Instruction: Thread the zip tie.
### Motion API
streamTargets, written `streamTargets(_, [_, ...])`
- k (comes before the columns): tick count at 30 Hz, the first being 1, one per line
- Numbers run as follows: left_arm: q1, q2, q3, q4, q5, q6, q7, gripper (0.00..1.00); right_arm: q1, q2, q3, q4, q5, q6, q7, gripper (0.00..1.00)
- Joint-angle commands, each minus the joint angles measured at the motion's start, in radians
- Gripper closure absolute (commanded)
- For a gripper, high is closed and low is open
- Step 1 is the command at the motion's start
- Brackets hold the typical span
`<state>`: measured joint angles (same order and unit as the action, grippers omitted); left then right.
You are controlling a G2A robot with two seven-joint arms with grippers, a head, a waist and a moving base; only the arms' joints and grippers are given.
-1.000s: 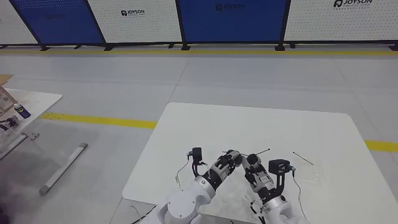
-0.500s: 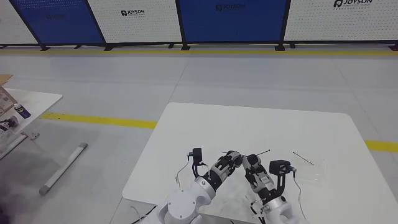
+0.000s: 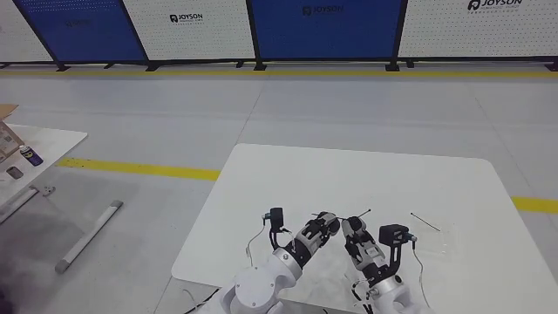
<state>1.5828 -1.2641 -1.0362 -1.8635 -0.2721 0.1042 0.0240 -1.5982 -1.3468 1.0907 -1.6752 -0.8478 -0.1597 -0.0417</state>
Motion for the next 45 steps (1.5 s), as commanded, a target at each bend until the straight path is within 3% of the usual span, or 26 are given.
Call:
streamTargets(1, [0.0,0.0,0.0,0.0,0.001,0.001,0.0,1.0,0.0,0.0,0.0,0.0,-0.001,0.001,0.0,0.89])
streamTargets(5, [-0.001,-0.001,0.001,0.002,0.001,0.001,0.002,1.0,-0.001,0.001,-0.001,-0.001,-0.004,0.001,0.0,1.0])
streamTargets(12, [-0.001,-0.002,0.002,0.002,-0.005,-0.002,0.003,1.0,-0.001,0.002,-0.002,-0.002,-0.006,-0.002,0.003,1.0])
streamTargets(45, [0.029,-0.001,-0.023,-0.041,-0.058,-0.125,-0.031,1.0,0.013,0.005,-0.026,0.005,-0.058,0.007,0.033,1.0])
